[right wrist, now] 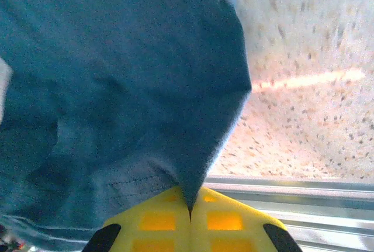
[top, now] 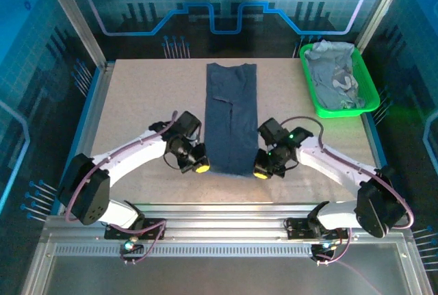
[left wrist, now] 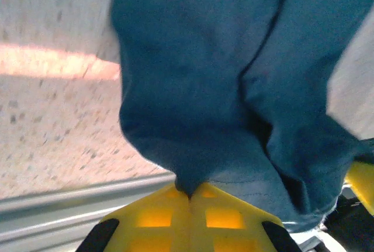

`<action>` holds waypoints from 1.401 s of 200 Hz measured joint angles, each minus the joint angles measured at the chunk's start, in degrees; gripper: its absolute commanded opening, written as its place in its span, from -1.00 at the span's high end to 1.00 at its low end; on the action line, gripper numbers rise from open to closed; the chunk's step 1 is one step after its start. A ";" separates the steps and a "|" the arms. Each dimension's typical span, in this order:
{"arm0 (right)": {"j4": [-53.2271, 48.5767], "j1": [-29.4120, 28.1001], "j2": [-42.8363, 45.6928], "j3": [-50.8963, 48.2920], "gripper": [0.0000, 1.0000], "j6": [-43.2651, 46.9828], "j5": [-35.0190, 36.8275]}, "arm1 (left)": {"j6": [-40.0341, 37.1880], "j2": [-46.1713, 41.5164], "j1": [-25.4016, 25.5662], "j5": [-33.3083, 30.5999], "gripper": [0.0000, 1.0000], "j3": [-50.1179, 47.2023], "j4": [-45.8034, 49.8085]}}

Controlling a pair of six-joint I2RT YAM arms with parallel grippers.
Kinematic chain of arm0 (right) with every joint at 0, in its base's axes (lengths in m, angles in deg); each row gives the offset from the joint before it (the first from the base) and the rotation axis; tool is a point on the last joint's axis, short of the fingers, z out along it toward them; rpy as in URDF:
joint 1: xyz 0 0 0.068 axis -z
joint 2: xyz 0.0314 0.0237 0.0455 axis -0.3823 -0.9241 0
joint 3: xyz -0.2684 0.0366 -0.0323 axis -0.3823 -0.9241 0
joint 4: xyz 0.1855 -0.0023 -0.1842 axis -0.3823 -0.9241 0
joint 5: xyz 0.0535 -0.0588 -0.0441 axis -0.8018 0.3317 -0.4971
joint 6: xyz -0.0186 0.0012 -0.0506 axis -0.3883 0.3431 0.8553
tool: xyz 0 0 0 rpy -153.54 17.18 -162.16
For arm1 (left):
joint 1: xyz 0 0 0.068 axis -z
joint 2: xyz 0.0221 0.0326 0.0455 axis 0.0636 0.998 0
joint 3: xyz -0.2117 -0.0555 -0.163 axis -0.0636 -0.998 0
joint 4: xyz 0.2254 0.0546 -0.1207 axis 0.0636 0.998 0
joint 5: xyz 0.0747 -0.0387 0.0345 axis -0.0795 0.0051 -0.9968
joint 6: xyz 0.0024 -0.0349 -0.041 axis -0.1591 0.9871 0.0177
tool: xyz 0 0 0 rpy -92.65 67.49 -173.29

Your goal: Fold and stack the t-shirts

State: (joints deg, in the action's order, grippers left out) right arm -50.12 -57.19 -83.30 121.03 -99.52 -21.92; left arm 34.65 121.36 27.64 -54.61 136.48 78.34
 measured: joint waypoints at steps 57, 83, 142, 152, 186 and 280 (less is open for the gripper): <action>-1.90 8.24 -13.55 19.47 1.00 5.70 1.57 | -0.28 11.21 -8.04 1.29 1.00 15.41 -2.82; -2.56 10.78 -21.33 27.78 1.00 8.28 2.05 | -1.14 17.51 -11.08 1.31 1.00 22.80 -3.39; -4.07 14.73 -40.30 46.29 0.71 12.46 2.82 | -3.54 33.11 -15.28 1.66 0.91 36.98 -3.54; -4.20 15.21 -43.43 48.92 0.32 13.07 2.82 | -4.04 35.98 -15.63 1.88 0.60 39.54 -3.28; -4.22 16.39 -48.50 53.09 -0.17 16.79 3.23 | -5.77 39.30 -16.20 0.98 0.00 42.42 -1.66; 5.29 17.05 -23.67 14.86 -0.15 13.46 0.11 | 5.11 17.16 -12.55 3.28 -0.05 2.14 -12.24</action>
State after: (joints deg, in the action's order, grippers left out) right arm -44.83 -40.14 -106.97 135.90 -86.06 -21.81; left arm 39.76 138.52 15.10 -51.33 138.62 66.10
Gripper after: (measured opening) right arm 0.573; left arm 0.515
